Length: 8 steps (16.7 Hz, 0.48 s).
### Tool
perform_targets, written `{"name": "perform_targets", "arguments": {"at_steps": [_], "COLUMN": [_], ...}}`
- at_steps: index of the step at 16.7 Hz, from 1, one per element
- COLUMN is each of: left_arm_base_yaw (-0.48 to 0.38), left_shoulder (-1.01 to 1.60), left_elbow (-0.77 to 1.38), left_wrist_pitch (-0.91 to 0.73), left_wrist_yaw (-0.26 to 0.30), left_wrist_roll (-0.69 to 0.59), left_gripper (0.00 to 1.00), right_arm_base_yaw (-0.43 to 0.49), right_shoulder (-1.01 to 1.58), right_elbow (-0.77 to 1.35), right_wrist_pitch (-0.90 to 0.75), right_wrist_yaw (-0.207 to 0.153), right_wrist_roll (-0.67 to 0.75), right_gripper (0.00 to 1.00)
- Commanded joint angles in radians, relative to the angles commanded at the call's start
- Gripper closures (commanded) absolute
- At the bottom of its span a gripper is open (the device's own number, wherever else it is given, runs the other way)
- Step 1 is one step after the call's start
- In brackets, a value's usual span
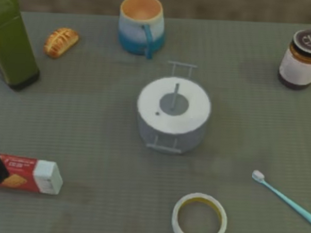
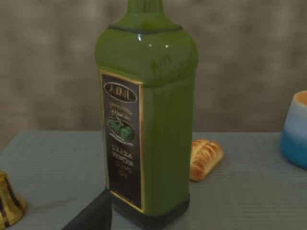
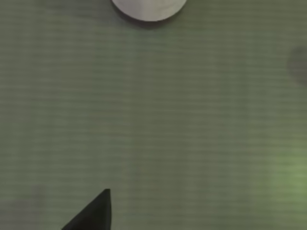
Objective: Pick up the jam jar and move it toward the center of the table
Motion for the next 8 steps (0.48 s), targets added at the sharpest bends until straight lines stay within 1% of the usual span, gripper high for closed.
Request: {"name": "perform_targets", "arguments": {"at_steps": [4,8], "left_arm_base_yaw": [0.000,0.000], "left_shoulder": [0.000,0.000], "left_elbow": [0.000,0.000], "left_wrist_pitch": [0.000,0.000], "left_wrist_yaw": [0.000,0.000], "left_wrist_roll": [0.000,0.000], "left_gripper": [0.00,0.00], "right_arm_base_yaw": [0.002,0.006], "right_shoulder": [0.388,0.706], "right_elbow": [0.350,0.689], "right_wrist_pitch": [-0.176,-0.301], "right_wrist_yaw": [-0.013,-0.035], "right_wrist_roll": [-0.028,-0.055], "right_gripper": [0.00,0.00]}}
